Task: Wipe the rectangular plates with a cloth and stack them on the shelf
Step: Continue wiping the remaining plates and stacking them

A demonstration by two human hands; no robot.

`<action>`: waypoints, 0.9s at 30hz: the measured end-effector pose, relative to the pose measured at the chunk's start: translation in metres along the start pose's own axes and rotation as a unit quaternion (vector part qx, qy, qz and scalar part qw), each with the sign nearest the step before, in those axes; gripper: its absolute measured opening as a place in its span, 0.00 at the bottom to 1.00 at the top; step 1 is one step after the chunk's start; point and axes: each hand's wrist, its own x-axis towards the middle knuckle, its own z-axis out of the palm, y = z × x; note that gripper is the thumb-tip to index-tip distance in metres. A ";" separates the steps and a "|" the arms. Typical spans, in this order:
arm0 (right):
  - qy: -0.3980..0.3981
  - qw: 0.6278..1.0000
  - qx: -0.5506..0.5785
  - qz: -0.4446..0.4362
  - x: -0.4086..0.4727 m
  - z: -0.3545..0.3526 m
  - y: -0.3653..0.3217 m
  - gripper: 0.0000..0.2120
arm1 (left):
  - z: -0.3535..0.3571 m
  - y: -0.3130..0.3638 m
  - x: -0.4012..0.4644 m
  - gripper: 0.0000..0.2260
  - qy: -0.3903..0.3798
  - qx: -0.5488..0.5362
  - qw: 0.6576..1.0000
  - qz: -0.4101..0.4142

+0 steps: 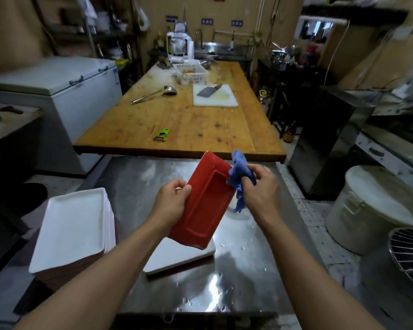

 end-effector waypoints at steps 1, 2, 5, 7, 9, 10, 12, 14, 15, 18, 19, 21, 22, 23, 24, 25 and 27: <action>0.010 1.000 0.000 -0.024 0.003 -0.003 -0.009 0.13 | 0.002 0.005 0.000 0.08 -0.009 -0.042 0.999 -0.012; 0.018 0.999 -0.001 -0.047 0.006 -0.005 -0.016 0.12 | 0.005 0.009 0.001 0.09 -0.016 -0.076 0.997 -0.021; 0.009 0.994 0.005 -0.110 0.012 -0.005 -0.033 0.12 | 0.012 0.022 0.000 0.11 -0.032 -0.138 0.989 -0.033; -0.005 0.990 -0.023 -0.141 0.013 -0.002 -0.038 0.17 | 0.016 0.029 -0.001 0.11 -0.044 -0.148 0.988 -0.023; 0.008 0.981 -0.091 -0.168 0.014 0.002 -0.042 0.20 | 0.018 0.035 -0.004 0.10 -0.053 -0.149 0.987 -0.012; 0.023 0.974 -0.129 -0.183 0.015 0.004 -0.042 0.20 | 0.020 0.038 -0.005 0.10 -0.054 -0.149 0.987 -0.009; 0.042 0.962 -0.174 -0.207 0.016 0.005 -0.045 0.20 | 0.023 0.044 -0.007 0.11 -0.053 -0.158 0.986 -0.005; 0.027 0.958 -0.176 -0.224 0.018 0.006 -0.047 0.22 | 0.026 0.048 -0.010 0.11 -0.046 -0.172 0.984 -0.010; 0.017 0.958 -0.174 -0.227 0.019 0.005 -0.046 0.22 | 0.027 0.050 -0.011 0.11 -0.042 -0.177 0.983 -0.015; 0.007 0.958 -0.186 -0.220 0.021 -0.004 -0.036 0.23 | 0.029 0.052 -0.016 0.11 -0.030 -0.197 0.979 -0.033; 0.008 0.958 -0.193 -0.210 0.022 -0.009 -0.032 0.24 | 0.031 0.052 -0.018 0.11 -0.030 -0.206 0.977 -0.038; 0.006 0.962 -0.196 -0.191 0.023 -0.019 -0.026 0.26 | 0.034 0.054 -0.021 0.11 -0.037 -0.219 0.974 -0.044; 0.004 0.964 -0.195 -0.182 0.025 -0.024 -0.022 0.27 | 0.036 0.055 -0.022 0.11 -0.041 -0.228 0.972 -0.048; 0.002 0.967 -0.192 -0.170 0.026 -0.028 -0.017 0.28 | 0.038 0.056 -0.023 0.10 -0.043 -0.240 0.968 -0.055; 0.001 0.971 -0.183 -0.154 0.028 -0.032 -0.012 0.29 | 0.039 0.057 -0.023 0.10 -0.044 -0.253 0.964 -0.062; 0.002 0.977 -0.167 -0.132 0.028 -0.036 -0.009 0.29 | 0.040 0.057 -0.022 0.10 -0.043 -0.264 0.961 -0.070; 0.004 0.989 -0.123 -0.084 0.029 -0.043 -0.005 0.23 | 0.041 0.059 -0.020 0.10 -0.039 -0.279 0.956 -0.082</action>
